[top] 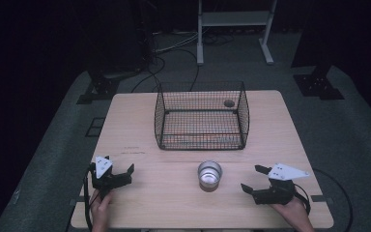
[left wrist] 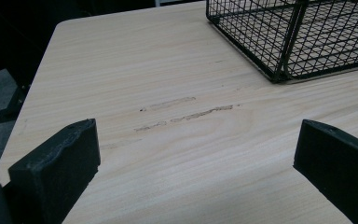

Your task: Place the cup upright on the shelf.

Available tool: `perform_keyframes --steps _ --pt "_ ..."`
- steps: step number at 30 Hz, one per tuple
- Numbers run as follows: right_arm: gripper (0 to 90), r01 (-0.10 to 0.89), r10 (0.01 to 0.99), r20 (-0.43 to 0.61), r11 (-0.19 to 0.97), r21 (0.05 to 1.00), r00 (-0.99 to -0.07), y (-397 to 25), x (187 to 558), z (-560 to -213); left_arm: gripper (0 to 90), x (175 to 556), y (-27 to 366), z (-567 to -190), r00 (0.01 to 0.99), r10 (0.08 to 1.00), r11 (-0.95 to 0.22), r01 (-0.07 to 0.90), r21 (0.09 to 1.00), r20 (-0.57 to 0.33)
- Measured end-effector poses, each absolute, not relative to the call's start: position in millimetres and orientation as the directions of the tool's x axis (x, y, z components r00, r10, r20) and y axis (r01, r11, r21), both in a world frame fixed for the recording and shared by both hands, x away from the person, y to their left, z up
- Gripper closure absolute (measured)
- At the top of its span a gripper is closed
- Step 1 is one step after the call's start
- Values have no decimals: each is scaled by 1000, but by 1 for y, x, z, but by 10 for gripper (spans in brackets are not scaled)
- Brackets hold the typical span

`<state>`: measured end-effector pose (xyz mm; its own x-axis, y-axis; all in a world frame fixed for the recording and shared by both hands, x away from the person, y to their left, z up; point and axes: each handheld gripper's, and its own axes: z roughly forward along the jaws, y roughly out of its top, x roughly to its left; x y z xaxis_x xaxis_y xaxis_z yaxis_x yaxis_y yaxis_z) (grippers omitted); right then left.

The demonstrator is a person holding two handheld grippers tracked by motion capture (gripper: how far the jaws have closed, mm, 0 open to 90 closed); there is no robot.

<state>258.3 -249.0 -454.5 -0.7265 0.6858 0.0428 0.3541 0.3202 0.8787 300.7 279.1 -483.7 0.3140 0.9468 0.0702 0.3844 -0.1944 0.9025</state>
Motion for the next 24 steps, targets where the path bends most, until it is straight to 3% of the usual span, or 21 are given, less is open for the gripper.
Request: perform_keyframes --steps 24 --pt "134 328 600 25 401 855 -800 -211 262 -450 0 301 279 -484 314 947 -193 384 903 69"
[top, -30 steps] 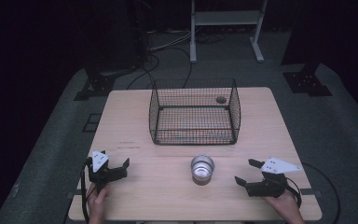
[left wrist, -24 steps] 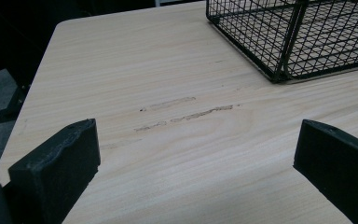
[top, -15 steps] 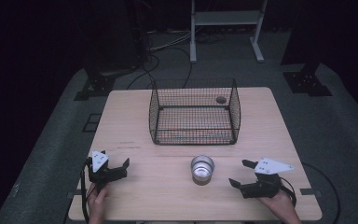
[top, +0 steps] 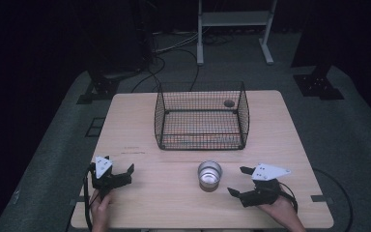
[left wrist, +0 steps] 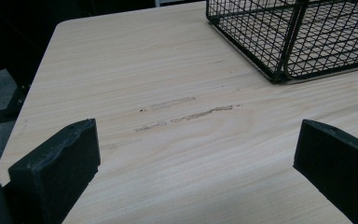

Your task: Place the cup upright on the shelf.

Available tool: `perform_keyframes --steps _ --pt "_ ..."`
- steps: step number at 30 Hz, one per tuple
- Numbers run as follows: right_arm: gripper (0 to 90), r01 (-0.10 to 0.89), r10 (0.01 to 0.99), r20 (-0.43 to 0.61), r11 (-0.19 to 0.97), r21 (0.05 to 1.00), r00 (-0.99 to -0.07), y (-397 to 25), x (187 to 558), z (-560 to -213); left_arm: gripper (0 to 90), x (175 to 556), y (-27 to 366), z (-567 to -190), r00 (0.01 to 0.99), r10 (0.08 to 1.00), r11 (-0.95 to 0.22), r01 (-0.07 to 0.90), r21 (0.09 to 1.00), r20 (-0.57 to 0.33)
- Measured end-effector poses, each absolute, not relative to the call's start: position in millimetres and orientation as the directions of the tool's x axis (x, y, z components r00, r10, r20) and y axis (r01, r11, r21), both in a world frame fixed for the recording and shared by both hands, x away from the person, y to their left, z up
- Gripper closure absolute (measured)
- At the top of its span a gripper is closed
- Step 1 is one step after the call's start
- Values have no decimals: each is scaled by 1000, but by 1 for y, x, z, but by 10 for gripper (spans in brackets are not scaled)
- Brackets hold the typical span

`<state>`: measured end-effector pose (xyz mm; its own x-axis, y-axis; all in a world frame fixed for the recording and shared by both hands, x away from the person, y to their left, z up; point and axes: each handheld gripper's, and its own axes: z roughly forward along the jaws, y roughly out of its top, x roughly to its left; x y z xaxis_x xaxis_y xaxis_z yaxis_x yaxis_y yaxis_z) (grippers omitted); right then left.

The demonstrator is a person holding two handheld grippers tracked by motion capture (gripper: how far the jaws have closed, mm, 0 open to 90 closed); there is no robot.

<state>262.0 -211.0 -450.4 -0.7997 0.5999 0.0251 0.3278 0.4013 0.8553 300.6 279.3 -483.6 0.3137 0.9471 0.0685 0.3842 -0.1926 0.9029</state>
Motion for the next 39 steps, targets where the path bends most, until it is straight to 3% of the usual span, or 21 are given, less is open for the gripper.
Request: perform_keyframes --steps 39 --pt "90 353 568 26 475 806 -822 -165 285 -458 0 300 279 -484 314 947 -191 382 904 67"
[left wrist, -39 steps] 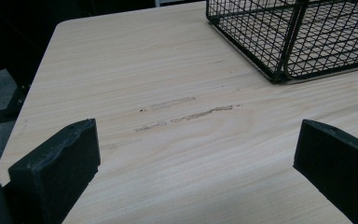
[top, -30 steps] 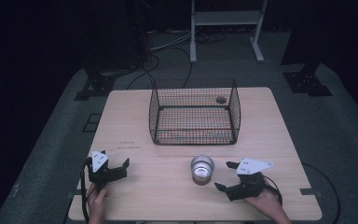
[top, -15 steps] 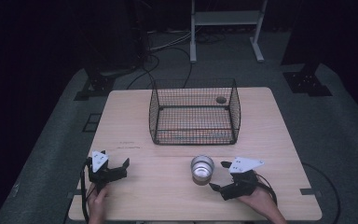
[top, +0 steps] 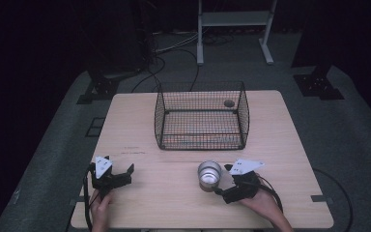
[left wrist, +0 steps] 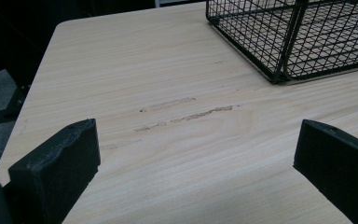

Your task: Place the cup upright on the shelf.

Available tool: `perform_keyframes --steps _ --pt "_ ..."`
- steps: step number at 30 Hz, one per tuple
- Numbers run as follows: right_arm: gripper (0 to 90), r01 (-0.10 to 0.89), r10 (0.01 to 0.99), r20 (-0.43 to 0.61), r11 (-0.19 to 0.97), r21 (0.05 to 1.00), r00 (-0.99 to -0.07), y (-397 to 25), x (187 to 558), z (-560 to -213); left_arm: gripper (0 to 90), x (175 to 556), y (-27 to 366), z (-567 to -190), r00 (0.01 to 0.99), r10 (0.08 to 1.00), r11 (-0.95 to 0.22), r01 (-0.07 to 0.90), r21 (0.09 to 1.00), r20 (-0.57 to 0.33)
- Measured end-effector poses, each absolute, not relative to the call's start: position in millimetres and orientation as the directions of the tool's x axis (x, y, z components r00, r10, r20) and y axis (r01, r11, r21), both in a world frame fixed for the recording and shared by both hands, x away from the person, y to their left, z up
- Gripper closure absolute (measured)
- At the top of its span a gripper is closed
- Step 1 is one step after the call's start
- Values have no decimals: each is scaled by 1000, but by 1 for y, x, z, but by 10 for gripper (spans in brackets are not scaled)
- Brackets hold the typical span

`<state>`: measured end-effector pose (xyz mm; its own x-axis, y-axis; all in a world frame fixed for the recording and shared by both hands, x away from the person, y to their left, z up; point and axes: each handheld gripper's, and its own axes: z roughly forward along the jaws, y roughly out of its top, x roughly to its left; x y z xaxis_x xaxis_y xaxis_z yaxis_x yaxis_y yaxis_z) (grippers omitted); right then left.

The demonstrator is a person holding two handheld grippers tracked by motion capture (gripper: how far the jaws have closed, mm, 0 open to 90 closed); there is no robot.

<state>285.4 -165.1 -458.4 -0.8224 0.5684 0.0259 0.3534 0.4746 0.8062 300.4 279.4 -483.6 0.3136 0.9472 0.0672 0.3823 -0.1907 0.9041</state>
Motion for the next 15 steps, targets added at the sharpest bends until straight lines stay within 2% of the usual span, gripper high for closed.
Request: perform_keyframes --steps 15 --pt "90 366 567 43 470 803 -823 -151 297 -466 0 300 280 -484 315 947 -191 381 905 67"
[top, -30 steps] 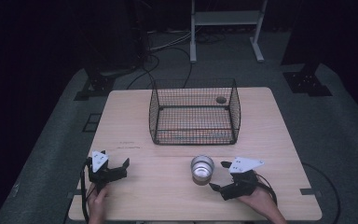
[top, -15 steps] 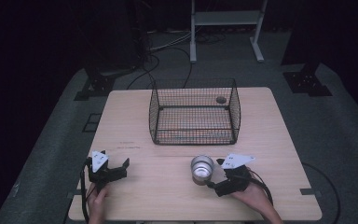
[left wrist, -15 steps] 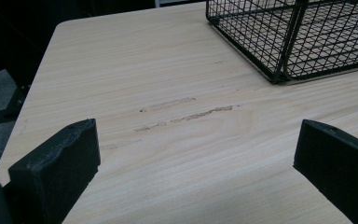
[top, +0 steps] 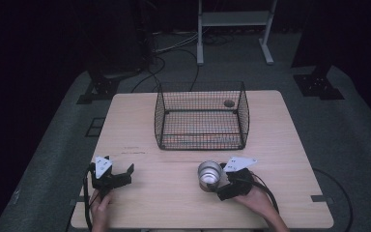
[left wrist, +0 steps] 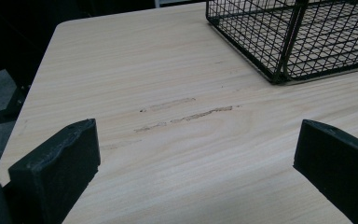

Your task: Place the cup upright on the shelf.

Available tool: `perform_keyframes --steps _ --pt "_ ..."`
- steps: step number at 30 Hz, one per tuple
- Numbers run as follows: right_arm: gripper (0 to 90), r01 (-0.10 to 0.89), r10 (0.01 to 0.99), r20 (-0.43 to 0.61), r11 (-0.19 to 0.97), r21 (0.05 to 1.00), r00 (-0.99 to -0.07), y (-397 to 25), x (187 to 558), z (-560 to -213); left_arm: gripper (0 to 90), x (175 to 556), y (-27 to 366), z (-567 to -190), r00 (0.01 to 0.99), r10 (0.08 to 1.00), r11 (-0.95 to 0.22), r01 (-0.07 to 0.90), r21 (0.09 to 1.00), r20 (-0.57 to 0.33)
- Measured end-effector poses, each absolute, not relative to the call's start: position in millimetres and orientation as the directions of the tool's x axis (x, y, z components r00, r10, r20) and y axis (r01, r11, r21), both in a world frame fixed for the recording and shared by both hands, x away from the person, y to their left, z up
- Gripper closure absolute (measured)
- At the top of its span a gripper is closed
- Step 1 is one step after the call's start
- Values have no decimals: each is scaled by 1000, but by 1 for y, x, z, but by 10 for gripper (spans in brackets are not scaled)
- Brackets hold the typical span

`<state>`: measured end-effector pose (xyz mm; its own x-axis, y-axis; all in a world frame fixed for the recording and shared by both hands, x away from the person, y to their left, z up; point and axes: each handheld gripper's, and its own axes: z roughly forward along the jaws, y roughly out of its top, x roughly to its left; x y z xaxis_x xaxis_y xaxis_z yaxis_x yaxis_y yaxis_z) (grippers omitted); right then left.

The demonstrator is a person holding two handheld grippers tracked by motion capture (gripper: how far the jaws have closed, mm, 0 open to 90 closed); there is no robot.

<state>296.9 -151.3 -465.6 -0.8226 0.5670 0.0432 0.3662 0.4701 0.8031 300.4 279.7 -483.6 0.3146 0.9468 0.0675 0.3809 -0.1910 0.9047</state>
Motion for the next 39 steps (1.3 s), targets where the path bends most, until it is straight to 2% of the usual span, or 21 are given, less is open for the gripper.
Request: perform_keyframes --steps 11,12,14,16,26,39 --pt "92 351 560 33 470 810 -828 -138 302 -469 0 300 280 -484 315 947 -190 380 905 67" --pt "138 347 560 30 470 811 -828 -137 302 -470 0 300 280 -484 315 947 -191 380 905 67" --pt "131 344 559 26 472 812 -829 -137 302 -470 0 300 280 -484 315 947 -190 380 905 67" --pt "166 340 556 24 473 813 -831 -137 301 -469 0 300 280 -483 315 947 -190 380 905 66" --pt "179 333 554 11 484 809 -832 -139 300 -467 0 300 280 -483 315 947 -189 380 906 66" --pt "179 347 567 41 444 826 -823 -163 306 -438 0 300 280 -484 315 947 -192 380 905 68"
